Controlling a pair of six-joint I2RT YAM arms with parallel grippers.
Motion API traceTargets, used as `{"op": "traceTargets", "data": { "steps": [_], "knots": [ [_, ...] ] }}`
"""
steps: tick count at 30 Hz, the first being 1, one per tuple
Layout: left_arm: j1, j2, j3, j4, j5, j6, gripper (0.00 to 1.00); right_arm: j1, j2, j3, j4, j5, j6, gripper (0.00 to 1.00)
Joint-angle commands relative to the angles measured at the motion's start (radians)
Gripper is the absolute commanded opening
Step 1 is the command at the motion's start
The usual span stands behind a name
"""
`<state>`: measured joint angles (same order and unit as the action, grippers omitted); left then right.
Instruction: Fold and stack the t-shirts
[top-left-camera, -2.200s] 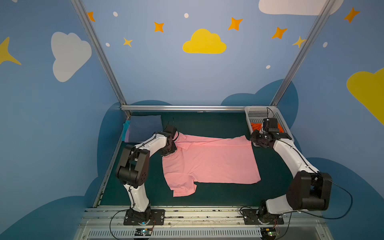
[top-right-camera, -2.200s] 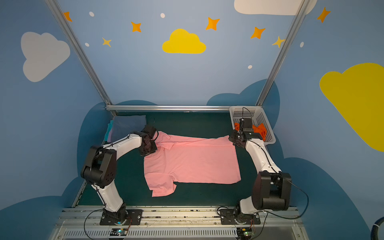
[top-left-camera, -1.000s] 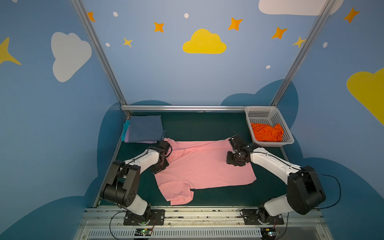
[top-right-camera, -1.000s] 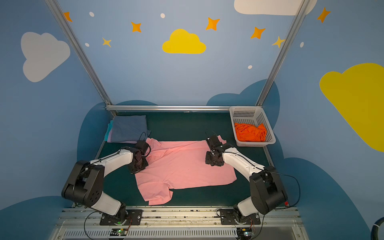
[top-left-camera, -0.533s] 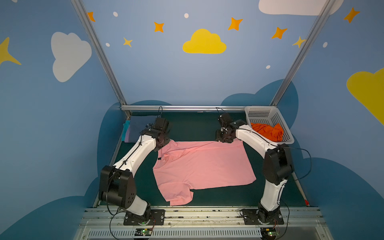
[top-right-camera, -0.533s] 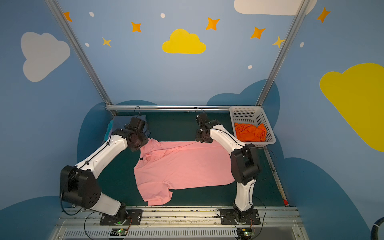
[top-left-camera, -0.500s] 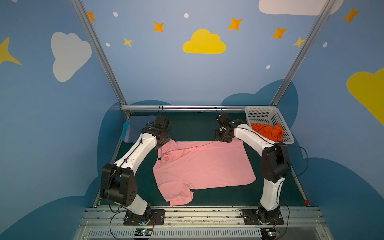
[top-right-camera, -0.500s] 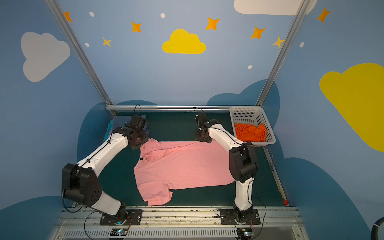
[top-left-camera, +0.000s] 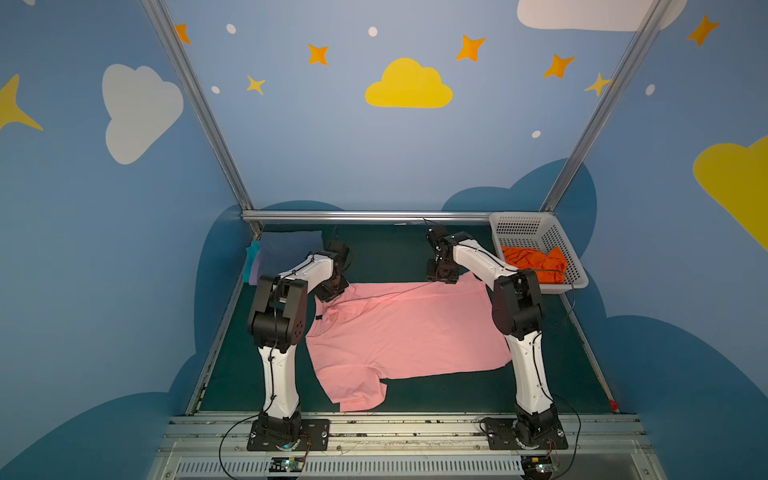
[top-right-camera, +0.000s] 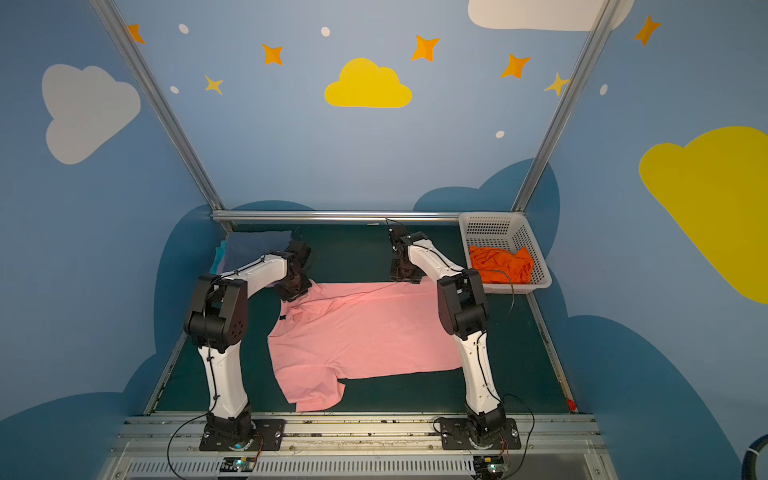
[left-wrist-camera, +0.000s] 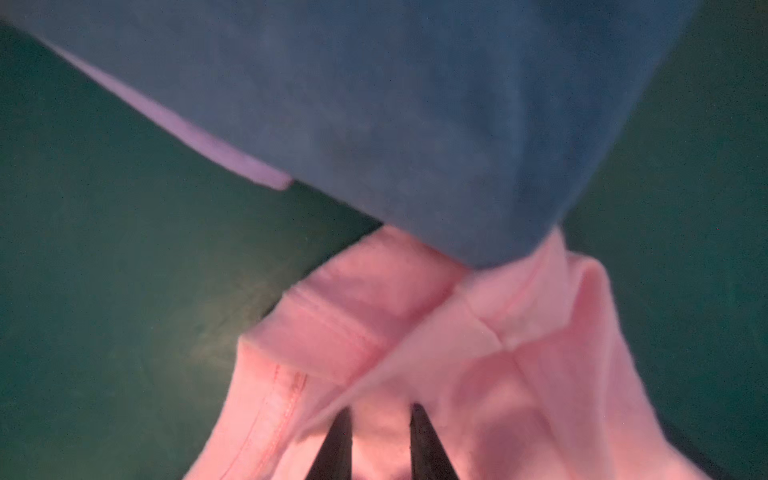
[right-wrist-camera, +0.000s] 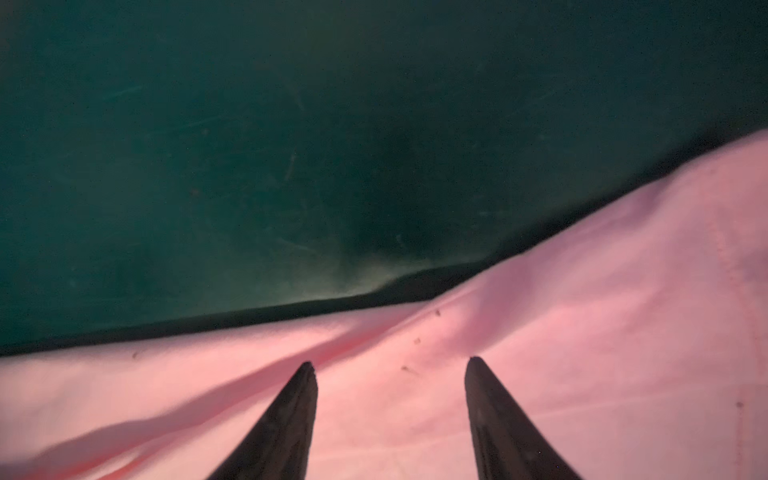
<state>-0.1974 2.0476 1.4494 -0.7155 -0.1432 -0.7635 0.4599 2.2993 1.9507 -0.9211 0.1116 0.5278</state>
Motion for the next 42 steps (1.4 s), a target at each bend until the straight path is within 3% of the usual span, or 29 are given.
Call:
{"op": "traceTargets", "data": {
  "steps": [1, 6, 10, 15, 21, 25, 26, 28, 31, 34, 37, 42],
  "knots": [
    [0.026, 0.007, -0.005, 0.022, 0.011, -0.007, 0.25, -0.004, 0.044, 0.042, -0.041, -0.010, 0.012, 0.53],
    [0.047, 0.013, -0.049, 0.048, 0.025, -0.011, 0.24, -0.009, 0.069, 0.053, -0.039, -0.023, 0.011, 0.32],
    [0.060, 0.015, -0.063, 0.053, 0.027, -0.007, 0.24, -0.020, 0.059, 0.034, -0.041, -0.034, 0.015, 0.00],
    [0.071, 0.000, -0.085, 0.058, 0.025, -0.005, 0.24, -0.023, -0.043, -0.081, -0.001, -0.005, 0.015, 0.00],
    [0.085, -0.011, -0.116, 0.068, 0.025, -0.004, 0.23, -0.023, -0.248, -0.338, 0.100, 0.029, 0.037, 0.00],
    [0.089, -0.015, -0.127, 0.070, 0.025, -0.004, 0.21, -0.023, -0.381, -0.540, 0.209, 0.010, 0.058, 0.21],
    [0.090, -0.018, -0.129, 0.067, 0.023, -0.003, 0.21, -0.023, -0.411, -0.594, 0.231, 0.009, 0.069, 0.22],
    [0.091, -0.023, -0.132, 0.062, 0.018, -0.001, 0.20, -0.025, -0.453, -0.675, 0.263, 0.006, 0.085, 0.18],
    [0.097, -0.043, -0.149, 0.060, 0.010, 0.002, 0.20, -0.033, -0.524, -0.823, 0.325, -0.022, 0.114, 0.03],
    [0.100, -0.073, -0.166, 0.048, 0.008, 0.001, 0.20, -0.048, -0.589, -0.939, 0.370, -0.047, 0.128, 0.03],
    [0.098, -0.118, -0.179, 0.048, 0.020, -0.003, 0.20, -0.073, -0.616, -0.930, 0.341, -0.030, 0.095, 0.09],
    [0.059, -0.177, -0.129, 0.024, 0.011, -0.003, 0.24, -0.125, -0.559, -0.756, 0.269, -0.014, 0.051, 0.28]
  ]
}}
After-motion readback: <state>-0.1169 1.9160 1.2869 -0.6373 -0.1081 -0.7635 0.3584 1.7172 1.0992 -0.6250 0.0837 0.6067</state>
